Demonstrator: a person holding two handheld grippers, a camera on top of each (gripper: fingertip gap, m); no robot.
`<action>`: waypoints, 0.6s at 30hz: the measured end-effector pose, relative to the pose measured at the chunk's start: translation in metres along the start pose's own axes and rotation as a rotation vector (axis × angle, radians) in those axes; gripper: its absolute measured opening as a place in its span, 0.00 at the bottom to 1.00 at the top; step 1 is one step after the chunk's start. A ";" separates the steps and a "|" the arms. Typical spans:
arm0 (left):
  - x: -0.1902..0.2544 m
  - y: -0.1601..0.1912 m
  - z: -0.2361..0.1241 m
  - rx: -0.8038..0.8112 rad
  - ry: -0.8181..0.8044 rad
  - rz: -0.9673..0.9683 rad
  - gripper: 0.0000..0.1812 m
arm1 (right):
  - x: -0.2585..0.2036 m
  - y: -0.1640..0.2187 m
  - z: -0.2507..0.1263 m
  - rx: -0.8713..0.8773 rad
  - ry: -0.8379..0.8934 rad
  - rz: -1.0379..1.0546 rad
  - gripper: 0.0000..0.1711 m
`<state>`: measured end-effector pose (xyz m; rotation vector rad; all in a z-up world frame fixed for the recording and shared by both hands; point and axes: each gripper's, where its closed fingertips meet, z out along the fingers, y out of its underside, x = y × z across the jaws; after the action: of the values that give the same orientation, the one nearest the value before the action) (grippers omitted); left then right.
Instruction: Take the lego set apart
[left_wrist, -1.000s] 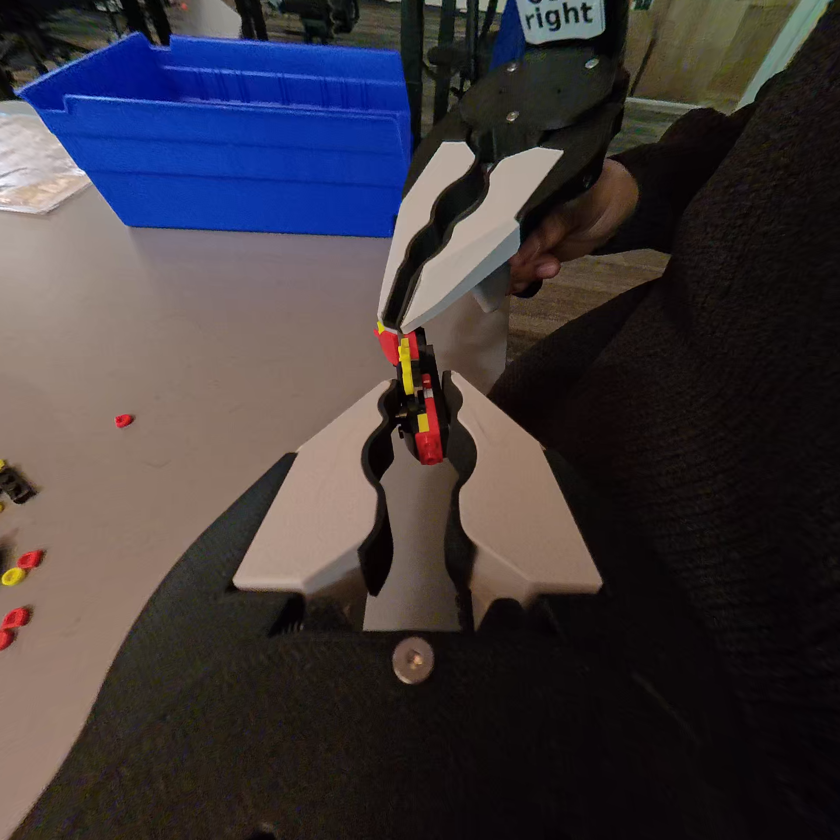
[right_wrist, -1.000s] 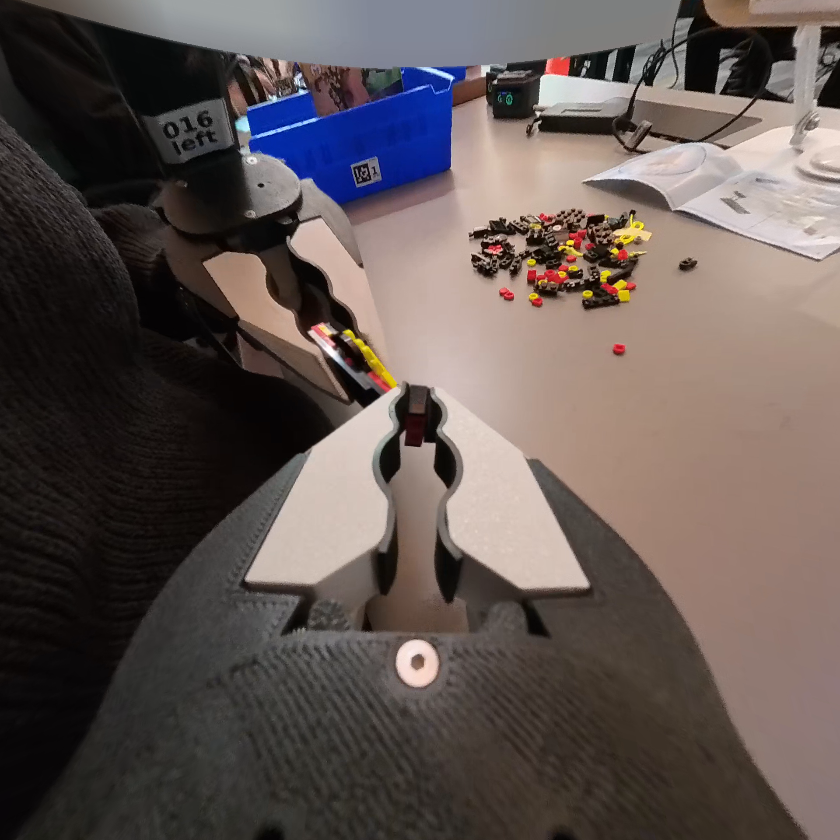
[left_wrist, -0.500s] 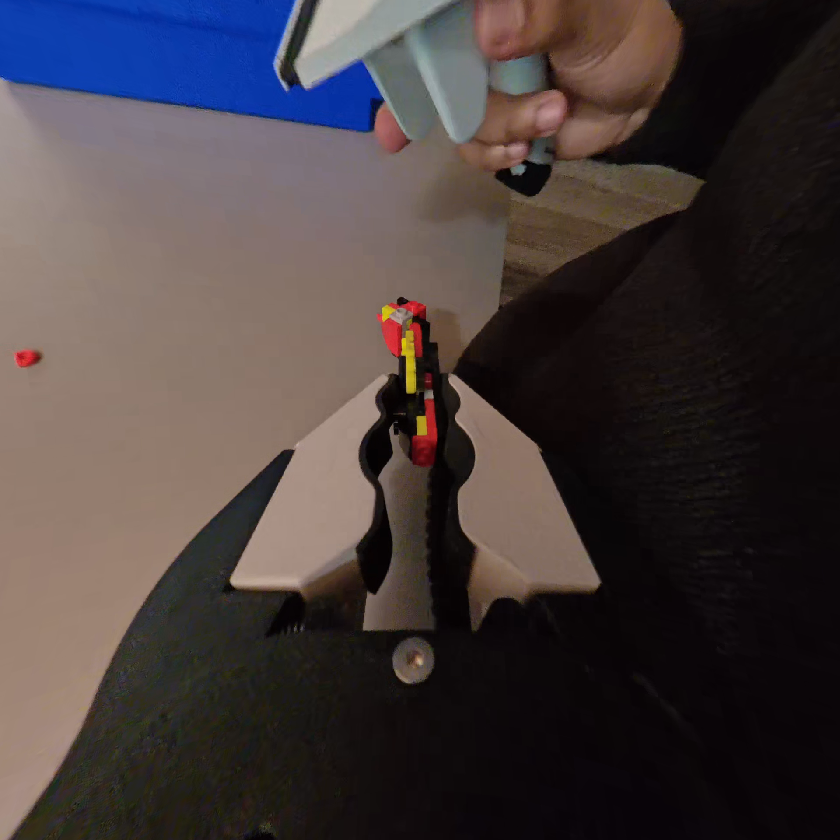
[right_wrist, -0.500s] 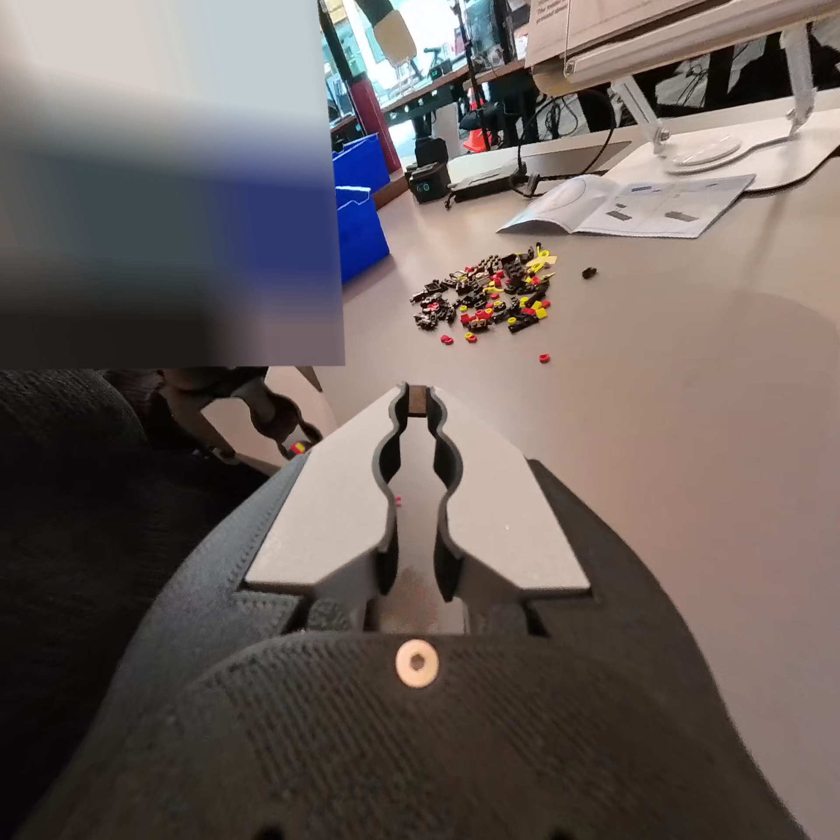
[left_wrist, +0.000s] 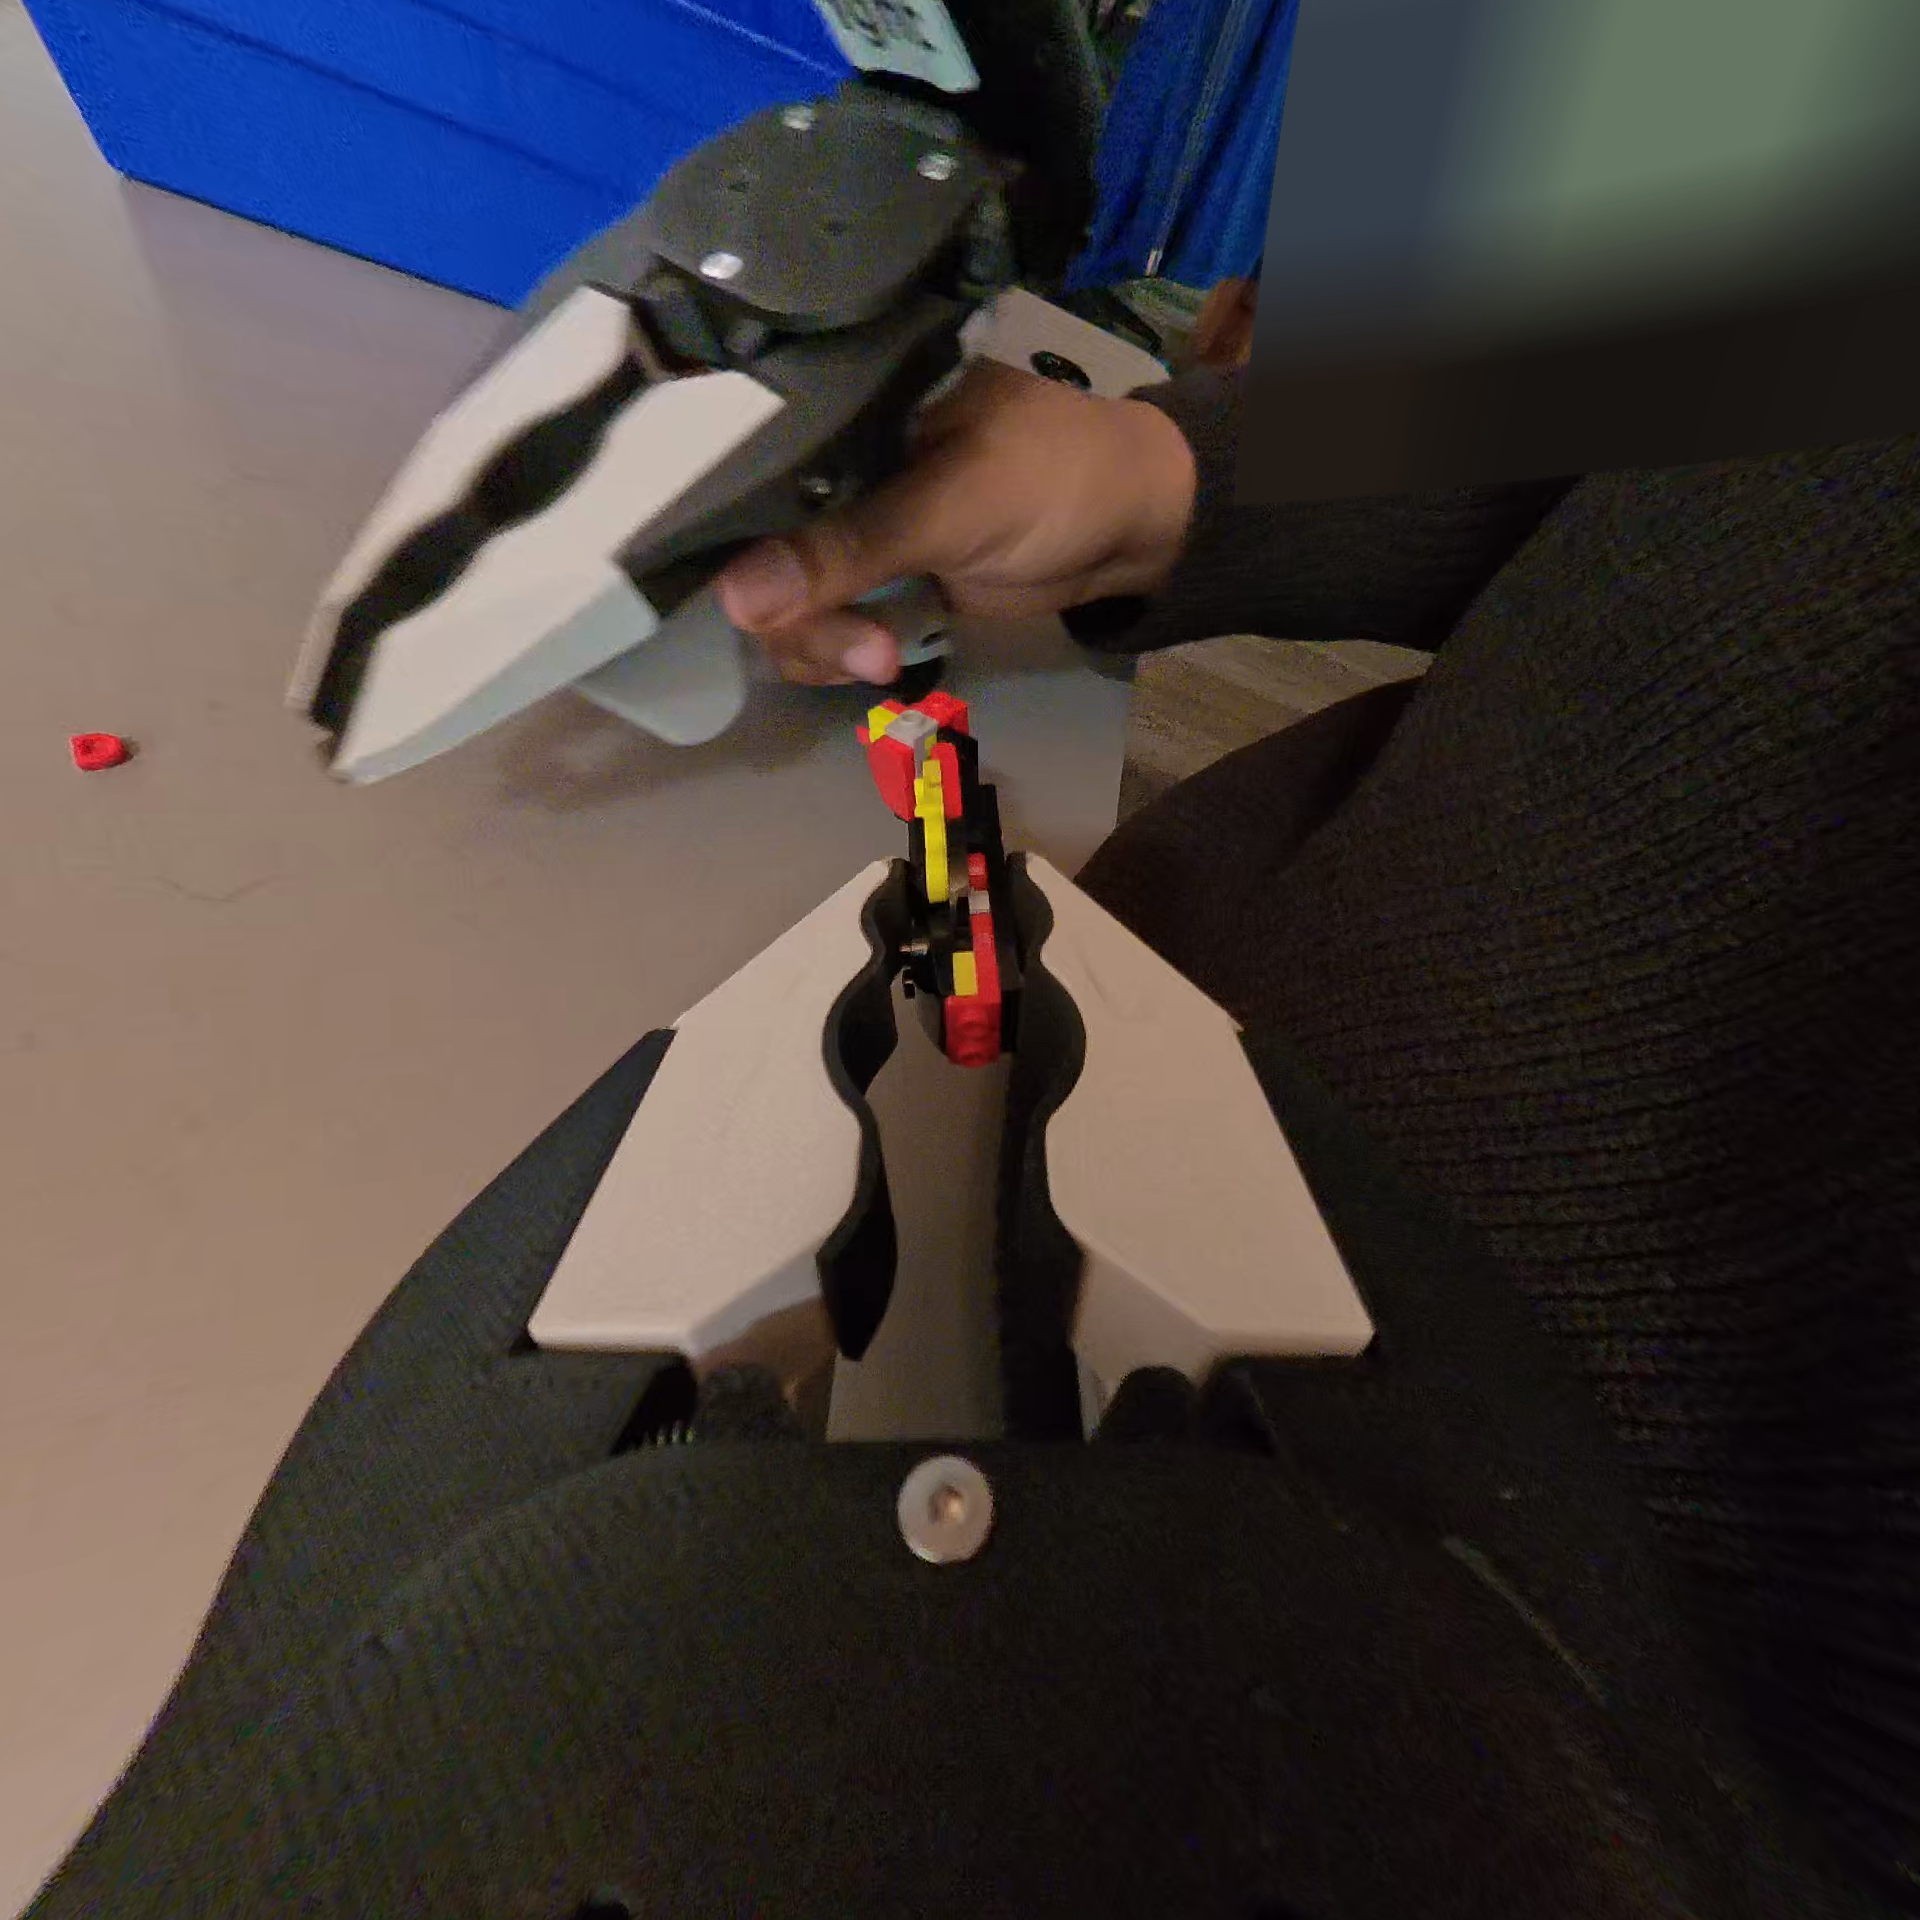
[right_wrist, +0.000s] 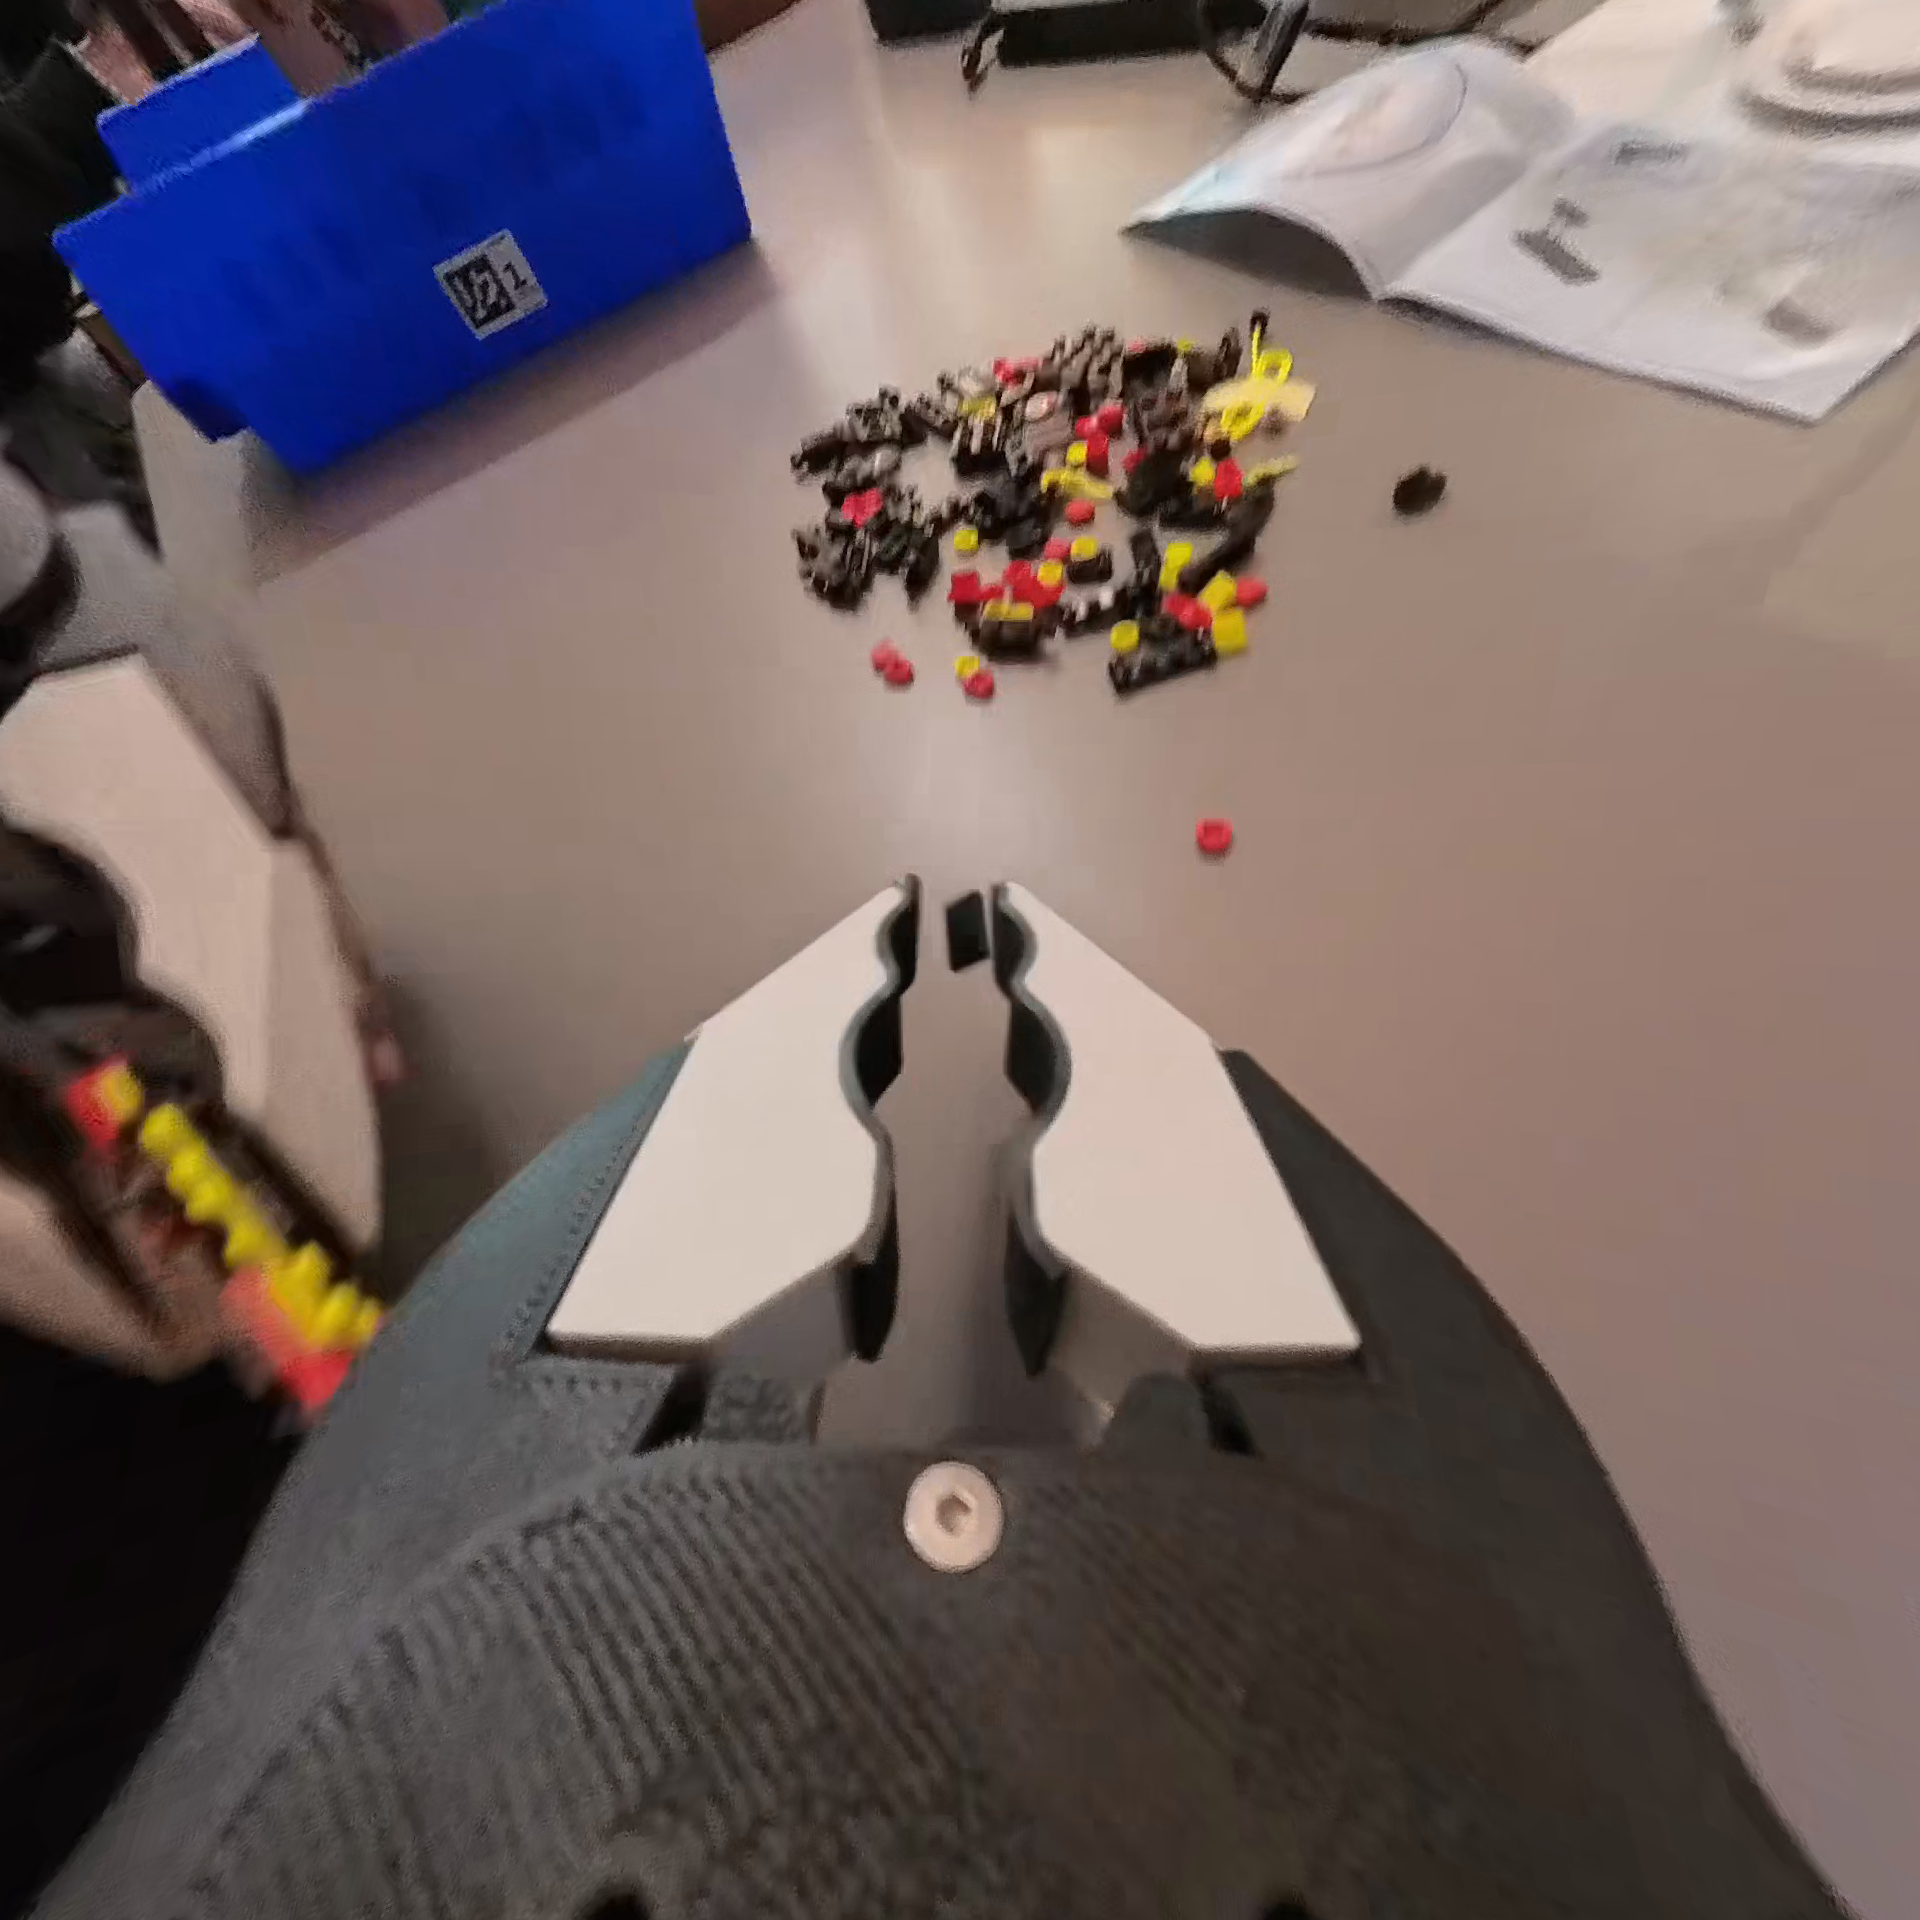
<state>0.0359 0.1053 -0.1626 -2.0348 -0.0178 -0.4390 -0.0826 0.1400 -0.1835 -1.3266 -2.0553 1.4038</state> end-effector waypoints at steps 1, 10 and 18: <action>0.001 0.000 -0.001 0.001 -0.001 0.009 0.10 | 0.001 -0.009 0.006 0.019 0.010 -0.003 0.15; -0.006 -0.004 -0.009 0.040 -0.022 -0.027 0.10 | 0.023 -0.026 -0.051 0.102 0.183 -0.066 0.18; -0.019 -0.022 -0.016 0.181 0.076 -0.283 0.10 | -0.024 -0.001 -0.085 0.165 0.075 -0.045 0.19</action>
<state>0.0091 0.1051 -0.1430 -1.8418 -0.2919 -0.6671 -0.0122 0.1679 -0.1379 -1.2385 -1.8656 1.4477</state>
